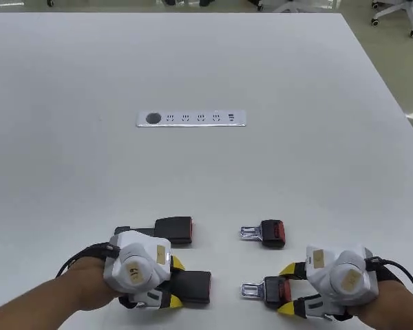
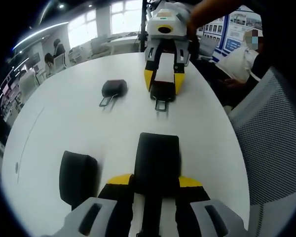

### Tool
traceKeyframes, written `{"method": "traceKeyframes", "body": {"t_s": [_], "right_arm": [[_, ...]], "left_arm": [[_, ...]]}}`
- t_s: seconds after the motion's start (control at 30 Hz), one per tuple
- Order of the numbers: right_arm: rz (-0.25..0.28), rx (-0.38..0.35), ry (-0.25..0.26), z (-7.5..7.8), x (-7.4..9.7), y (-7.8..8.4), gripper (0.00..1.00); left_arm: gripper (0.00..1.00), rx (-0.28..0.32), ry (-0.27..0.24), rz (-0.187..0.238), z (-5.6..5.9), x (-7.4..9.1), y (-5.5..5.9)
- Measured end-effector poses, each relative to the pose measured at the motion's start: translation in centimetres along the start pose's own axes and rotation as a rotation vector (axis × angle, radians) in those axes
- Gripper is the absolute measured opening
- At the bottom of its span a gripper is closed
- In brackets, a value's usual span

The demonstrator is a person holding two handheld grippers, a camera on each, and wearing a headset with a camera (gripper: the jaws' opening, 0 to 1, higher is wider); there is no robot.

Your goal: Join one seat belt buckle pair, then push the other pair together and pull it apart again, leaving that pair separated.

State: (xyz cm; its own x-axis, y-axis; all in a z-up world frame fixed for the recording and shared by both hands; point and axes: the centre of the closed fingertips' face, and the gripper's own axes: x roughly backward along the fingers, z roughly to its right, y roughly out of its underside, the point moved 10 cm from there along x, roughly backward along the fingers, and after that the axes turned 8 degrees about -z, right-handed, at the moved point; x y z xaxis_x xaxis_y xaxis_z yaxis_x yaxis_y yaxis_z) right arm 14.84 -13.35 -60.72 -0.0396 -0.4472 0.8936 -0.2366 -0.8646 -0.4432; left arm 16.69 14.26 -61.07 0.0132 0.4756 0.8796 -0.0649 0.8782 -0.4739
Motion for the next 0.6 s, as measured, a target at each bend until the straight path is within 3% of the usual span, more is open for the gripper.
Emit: {"method": "traceKeyframes", "body": {"t_s": [0.33, 0.6], "right_arm": [[0.019, -0.014, 0.001, 0.0, -0.6, -1.4, 0.32], [0.03, 0.008, -0.004, -0.3, -1.6, -3.7, 0.32]], "left_arm": [[0.33, 0.008, -0.007, -0.01, 0.1, 0.0, 0.1], [0.33, 0.012, -0.008, -0.021, 0.0, -0.1, -0.1]]}}
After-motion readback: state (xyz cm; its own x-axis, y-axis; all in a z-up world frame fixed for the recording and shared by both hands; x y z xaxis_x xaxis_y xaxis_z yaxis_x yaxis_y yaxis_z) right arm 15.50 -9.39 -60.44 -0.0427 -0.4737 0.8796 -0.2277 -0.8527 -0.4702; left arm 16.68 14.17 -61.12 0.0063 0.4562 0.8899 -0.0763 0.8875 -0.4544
